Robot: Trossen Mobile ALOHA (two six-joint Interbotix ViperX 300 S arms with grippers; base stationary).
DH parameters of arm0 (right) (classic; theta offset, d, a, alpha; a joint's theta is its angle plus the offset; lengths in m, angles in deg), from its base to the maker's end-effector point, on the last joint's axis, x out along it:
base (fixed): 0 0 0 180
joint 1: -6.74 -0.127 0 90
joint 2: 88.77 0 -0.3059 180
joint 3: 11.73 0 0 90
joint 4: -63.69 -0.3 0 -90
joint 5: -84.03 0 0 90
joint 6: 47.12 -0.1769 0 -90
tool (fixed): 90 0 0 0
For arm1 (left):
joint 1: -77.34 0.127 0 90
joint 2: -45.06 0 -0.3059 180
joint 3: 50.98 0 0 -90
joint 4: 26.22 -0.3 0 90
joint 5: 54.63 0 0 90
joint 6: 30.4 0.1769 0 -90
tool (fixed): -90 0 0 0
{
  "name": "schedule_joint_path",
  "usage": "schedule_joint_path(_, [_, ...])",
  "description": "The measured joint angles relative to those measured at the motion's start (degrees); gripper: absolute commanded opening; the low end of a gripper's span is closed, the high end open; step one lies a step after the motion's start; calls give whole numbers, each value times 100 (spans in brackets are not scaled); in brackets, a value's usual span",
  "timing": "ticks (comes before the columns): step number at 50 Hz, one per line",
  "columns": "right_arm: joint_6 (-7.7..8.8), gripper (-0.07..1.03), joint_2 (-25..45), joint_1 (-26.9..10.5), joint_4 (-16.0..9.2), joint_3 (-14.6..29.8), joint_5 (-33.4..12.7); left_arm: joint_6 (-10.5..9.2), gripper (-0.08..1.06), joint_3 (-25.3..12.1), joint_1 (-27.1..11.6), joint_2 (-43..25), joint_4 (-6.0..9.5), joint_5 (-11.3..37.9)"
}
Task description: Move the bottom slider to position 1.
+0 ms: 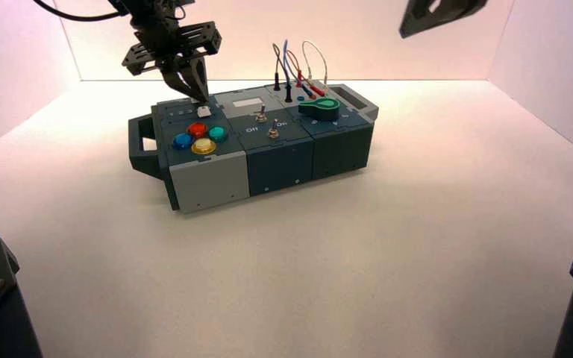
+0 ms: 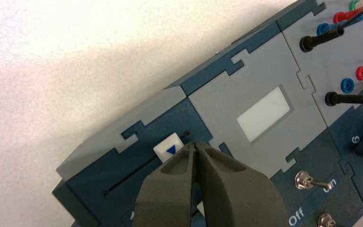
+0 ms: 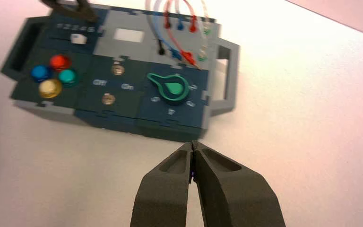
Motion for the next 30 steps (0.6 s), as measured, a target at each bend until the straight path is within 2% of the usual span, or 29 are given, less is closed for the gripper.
schedule_joint_path(10, [0,-2,-88,-360,-18,0,0,9,-3,62,35,97,-9,0])
schedule_joint_path(17, [18,-2,-185,-422,-202,9,9,0,-3,105,53,105,-26,0])
schedule_joint_path(24, [132,-2,-220,-431,-431,0,0,9,-3,114,53,114,-62,0])
schedule_joint_path(30, [413,-2,-220,-431,-686,0,-62,0,-3,114,53,132,-97,0])
